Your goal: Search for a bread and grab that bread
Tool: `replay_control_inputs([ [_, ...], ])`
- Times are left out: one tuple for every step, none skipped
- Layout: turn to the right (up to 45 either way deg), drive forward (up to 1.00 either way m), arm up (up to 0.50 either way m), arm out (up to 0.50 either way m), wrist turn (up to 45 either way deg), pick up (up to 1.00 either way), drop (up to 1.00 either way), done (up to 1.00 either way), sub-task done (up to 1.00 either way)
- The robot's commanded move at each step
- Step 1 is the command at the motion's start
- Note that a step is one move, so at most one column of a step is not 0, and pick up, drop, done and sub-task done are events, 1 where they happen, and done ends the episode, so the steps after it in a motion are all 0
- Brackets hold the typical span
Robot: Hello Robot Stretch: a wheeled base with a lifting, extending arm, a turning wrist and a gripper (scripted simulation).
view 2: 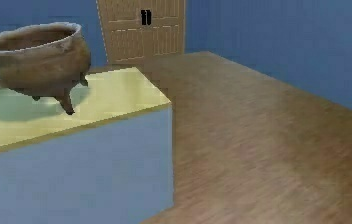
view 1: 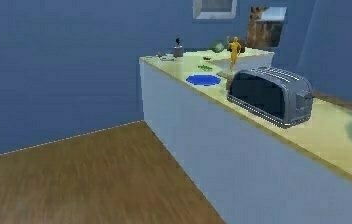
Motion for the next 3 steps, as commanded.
replay_control_inputs([
  [0.0,0.60,0.00,0.00,0.0,0.00,0.00,0.00,0.00],
  [-45.0,0.00,0.00,0.00,0.0,0.00,0.00,0.00,0.00],
  [-12.0,0.00,0.00,0.00,0.0,0.00,0.00,0.00,0.00],
])
